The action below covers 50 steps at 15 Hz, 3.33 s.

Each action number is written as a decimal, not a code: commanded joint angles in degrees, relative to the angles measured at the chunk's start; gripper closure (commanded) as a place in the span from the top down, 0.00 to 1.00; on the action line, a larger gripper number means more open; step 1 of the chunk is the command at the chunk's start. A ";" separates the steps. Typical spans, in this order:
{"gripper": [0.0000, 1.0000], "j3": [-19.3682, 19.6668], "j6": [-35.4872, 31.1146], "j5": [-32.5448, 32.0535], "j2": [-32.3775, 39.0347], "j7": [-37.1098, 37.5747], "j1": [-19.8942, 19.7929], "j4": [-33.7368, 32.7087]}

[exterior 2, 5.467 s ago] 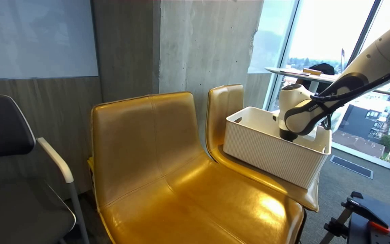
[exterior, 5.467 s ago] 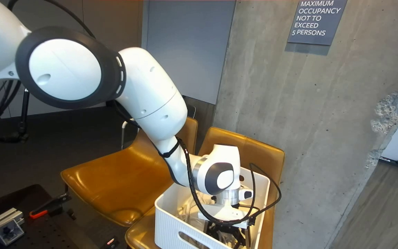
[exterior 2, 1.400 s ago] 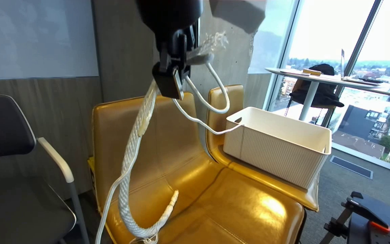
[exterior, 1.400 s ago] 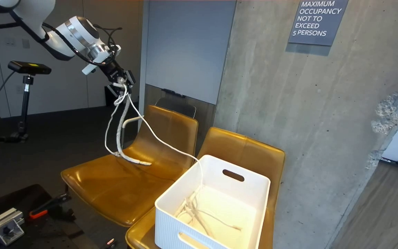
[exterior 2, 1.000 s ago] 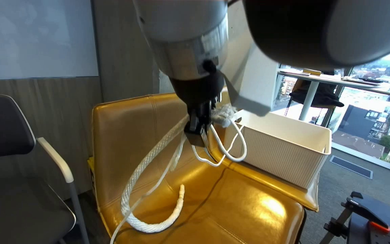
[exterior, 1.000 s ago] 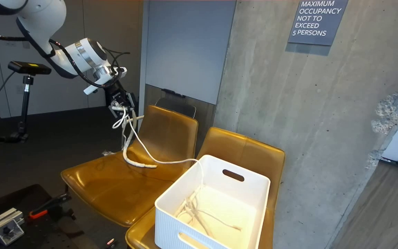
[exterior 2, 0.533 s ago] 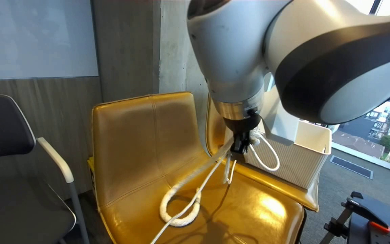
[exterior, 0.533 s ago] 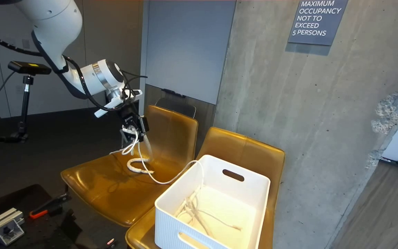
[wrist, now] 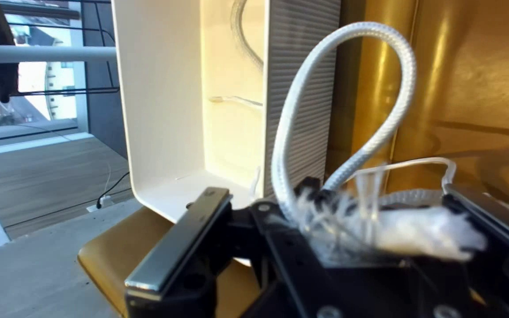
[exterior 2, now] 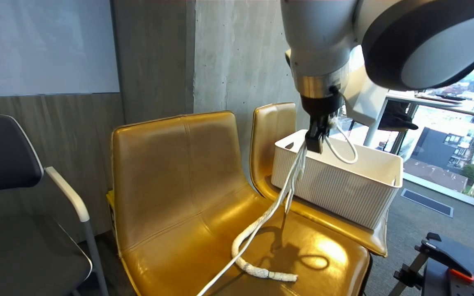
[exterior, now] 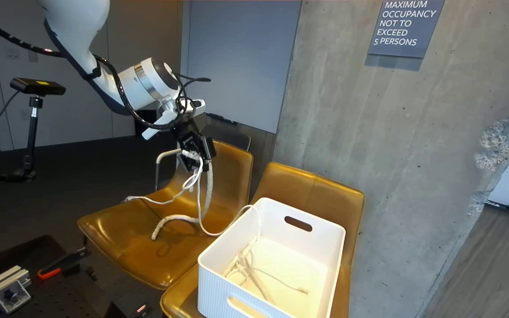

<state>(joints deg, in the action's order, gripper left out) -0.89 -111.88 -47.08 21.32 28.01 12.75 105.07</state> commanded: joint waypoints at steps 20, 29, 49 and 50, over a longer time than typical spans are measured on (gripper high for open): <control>0.00 -4.11 -5.60 9.06 7.75 -3.08 1.43 -9.04; 0.46 -3.35 -7.55 12.64 9.94 -4.99 4.32 -8.46; 1.00 -1.17 -18.66 2.78 23.99 -59.18 -11.00 -21.93; 1.00 -1.27 -18.95 2.78 25.37 -62.94 -11.73 -23.08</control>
<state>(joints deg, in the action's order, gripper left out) -0.79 -129.83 -45.27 41.82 -24.53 3.45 87.52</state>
